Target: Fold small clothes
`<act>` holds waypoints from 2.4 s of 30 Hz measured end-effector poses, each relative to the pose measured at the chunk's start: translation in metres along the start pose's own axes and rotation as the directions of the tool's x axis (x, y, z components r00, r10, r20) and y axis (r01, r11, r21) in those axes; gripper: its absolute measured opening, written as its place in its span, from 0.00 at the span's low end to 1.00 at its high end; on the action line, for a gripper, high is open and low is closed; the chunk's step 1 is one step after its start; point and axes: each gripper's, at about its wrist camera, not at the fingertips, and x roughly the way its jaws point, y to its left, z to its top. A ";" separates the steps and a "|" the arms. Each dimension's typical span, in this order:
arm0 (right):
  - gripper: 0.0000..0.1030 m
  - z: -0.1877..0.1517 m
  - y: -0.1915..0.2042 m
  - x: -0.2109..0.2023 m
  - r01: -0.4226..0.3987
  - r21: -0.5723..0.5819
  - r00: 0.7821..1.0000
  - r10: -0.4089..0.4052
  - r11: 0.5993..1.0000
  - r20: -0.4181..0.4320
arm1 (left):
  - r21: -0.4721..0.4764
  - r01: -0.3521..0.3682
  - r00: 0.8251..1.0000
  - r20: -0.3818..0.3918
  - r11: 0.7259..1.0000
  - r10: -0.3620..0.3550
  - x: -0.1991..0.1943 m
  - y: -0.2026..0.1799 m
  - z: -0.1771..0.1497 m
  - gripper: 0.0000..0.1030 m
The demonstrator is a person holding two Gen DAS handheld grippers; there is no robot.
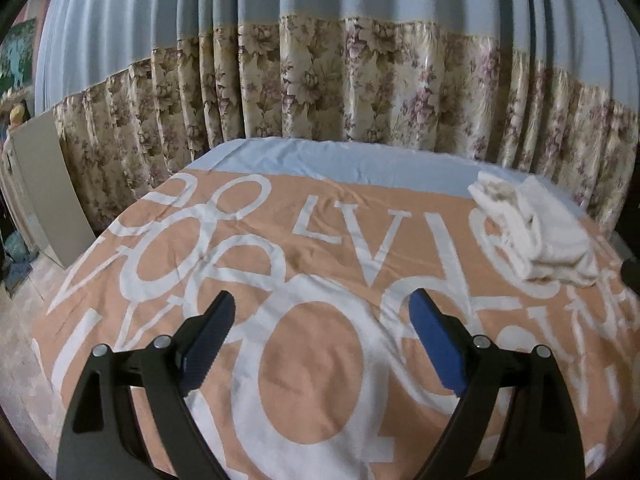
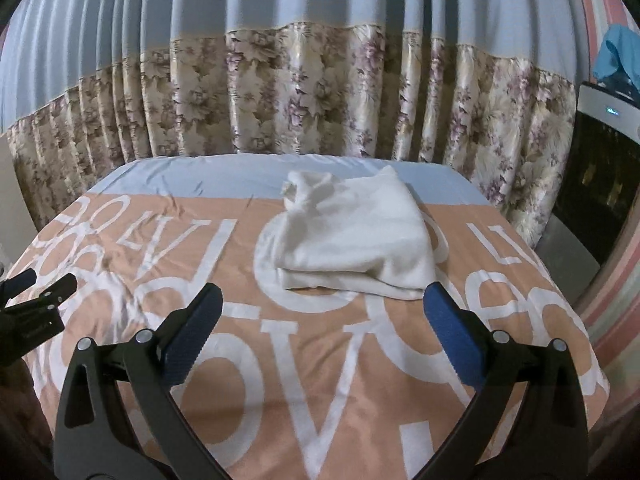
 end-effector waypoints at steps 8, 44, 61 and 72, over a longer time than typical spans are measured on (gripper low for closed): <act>0.97 -0.003 0.006 -0.019 -0.015 0.007 0.998 0.015 1.000 0.058 | 0.010 -0.032 0.991 0.132 0.999 0.030 -0.016 -0.007 0.011 0.91; 0.97 0.032 -0.009 -0.025 0.004 0.078 1.000 -0.006 0.997 0.025 | 0.002 0.010 0.998 0.060 1.000 -0.010 -0.031 -0.021 0.061 0.98; 0.97 0.034 -0.008 -0.026 -0.001 0.067 1.000 -0.001 0.998 0.024 | 0.006 0.043 0.998 0.039 0.999 -0.043 -0.025 -0.026 0.055 0.98; 0.97 0.031 -0.009 -0.024 0.004 0.068 1.000 -0.005 0.998 0.024 | 0.007 0.054 0.998 0.020 0.999 -0.054 -0.022 -0.029 0.051 0.98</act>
